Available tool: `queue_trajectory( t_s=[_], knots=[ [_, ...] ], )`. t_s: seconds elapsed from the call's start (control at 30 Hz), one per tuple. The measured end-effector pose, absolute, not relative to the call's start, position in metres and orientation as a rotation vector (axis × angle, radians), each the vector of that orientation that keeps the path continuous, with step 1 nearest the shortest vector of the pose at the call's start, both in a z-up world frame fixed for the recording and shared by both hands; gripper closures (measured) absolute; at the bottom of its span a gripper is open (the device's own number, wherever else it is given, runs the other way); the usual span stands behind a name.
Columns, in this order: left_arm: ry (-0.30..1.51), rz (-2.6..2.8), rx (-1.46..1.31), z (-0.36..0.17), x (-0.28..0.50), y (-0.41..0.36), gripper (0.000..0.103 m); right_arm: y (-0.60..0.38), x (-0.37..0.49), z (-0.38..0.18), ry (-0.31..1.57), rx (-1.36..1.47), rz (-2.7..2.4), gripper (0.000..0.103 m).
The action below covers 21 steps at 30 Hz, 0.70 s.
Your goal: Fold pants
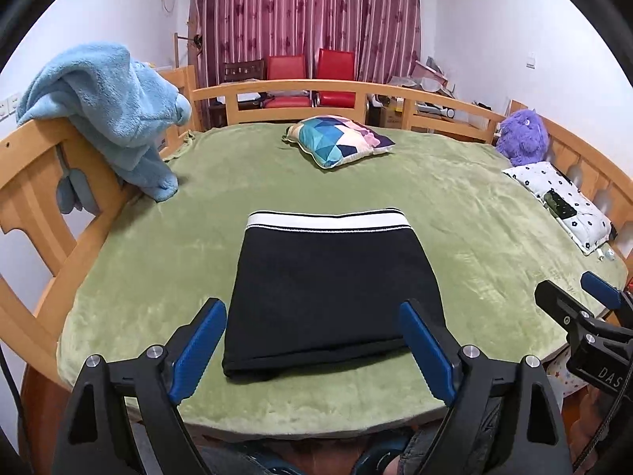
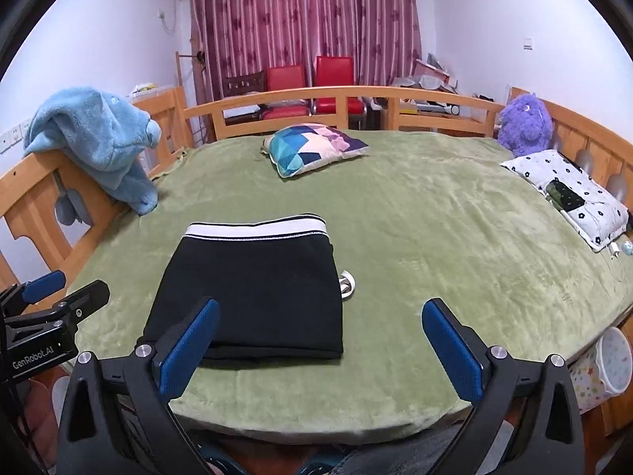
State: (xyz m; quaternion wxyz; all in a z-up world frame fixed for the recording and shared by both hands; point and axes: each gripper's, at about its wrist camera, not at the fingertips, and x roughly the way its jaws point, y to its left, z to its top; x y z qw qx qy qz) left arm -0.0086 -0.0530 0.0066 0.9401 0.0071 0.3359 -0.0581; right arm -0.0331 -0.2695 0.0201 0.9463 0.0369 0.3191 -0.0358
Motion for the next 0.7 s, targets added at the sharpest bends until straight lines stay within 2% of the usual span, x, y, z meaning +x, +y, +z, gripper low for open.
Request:
queue_trajectory(
  t_s=[0.7],
  knots=[
    [0.648,-0.100,-0.010,0.018,-0.033,-0.051,0.014,-0.263,-0.052,0.029,0.616,0.068,-0.083,0.002]
  ],
)
